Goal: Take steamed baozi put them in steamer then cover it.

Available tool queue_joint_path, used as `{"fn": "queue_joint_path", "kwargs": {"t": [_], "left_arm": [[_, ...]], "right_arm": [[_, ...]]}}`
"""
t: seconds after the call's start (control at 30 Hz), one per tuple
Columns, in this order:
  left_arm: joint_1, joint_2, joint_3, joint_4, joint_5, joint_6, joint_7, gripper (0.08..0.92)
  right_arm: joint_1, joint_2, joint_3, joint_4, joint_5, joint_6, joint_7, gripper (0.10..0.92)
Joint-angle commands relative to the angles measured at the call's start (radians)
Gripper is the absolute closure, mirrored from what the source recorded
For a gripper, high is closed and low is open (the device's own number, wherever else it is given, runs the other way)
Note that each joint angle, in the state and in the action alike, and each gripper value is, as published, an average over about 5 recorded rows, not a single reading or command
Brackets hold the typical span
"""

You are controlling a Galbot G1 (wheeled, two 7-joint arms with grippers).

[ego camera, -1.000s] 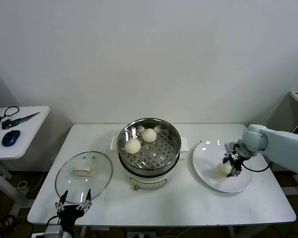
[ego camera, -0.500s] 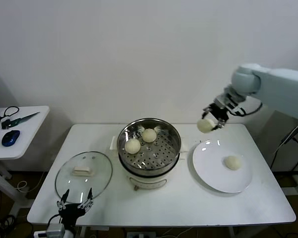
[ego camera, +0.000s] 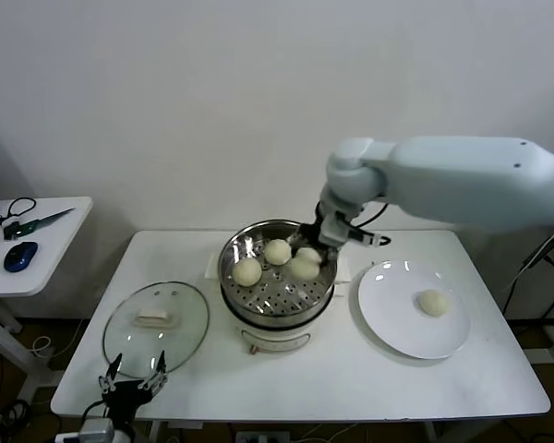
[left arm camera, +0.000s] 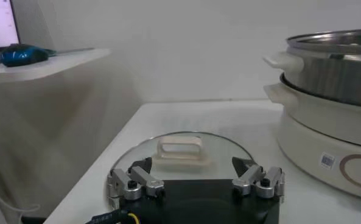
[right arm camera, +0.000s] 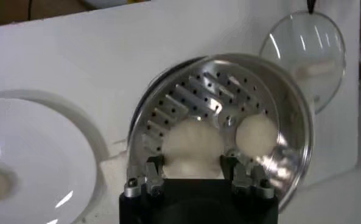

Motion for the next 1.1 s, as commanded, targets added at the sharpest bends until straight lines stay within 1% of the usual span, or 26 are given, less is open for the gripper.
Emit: {"fn": "queue_joint_path", "kwargs": {"t": [0.03,0.23,0.43,0.53,0.6,0.73,0.9,1.0,1.1], "left_arm": [[0.001,-0.001,-0.001,-0.002,0.0,0.0,0.0,0.177],[0.002,-0.004,-0.002,-0.003,0.001,0.001,-0.001,0.177],[0.003,-0.004,-0.001,-0.007,0.002,0.004,0.0,0.177],[0.005,-0.003,-0.001,-0.006,0.003,0.002,-0.001,0.177],[0.008,-0.003,-0.001,-0.005,0.003,0.0,-0.001,0.177],[0.016,-0.002,0.0,-0.011,0.005,0.0,-0.001,0.177],[0.019,-0.001,0.004,-0.016,0.009,0.0,-0.001,0.177],[0.02,-0.002,0.008,-0.017,0.011,-0.001,-0.001,0.177],[0.02,-0.001,0.009,-0.016,0.011,-0.004,-0.001,0.177]], "right_arm": [[-0.185,0.098,0.038,-0.021,-0.168,0.031,0.073,0.397],[-0.24,0.129,0.058,-0.1,-0.195,0.049,0.076,0.397],[-0.251,0.148,0.066,-0.133,-0.193,0.064,0.078,0.388],[-0.232,0.147,0.061,-0.127,-0.166,0.072,0.075,0.339],[-0.199,0.136,0.056,-0.117,-0.13,0.079,0.063,0.284],[-0.078,0.096,0.045,-0.139,-0.018,0.115,0.003,0.214],[0.084,0.031,-0.025,-0.234,0.181,0.133,-0.067,0.203],[0.176,-0.031,-0.131,-0.3,0.376,0.078,-0.119,0.203],[0.243,-0.115,-0.243,-0.35,0.557,-0.057,-0.177,0.202]]}}
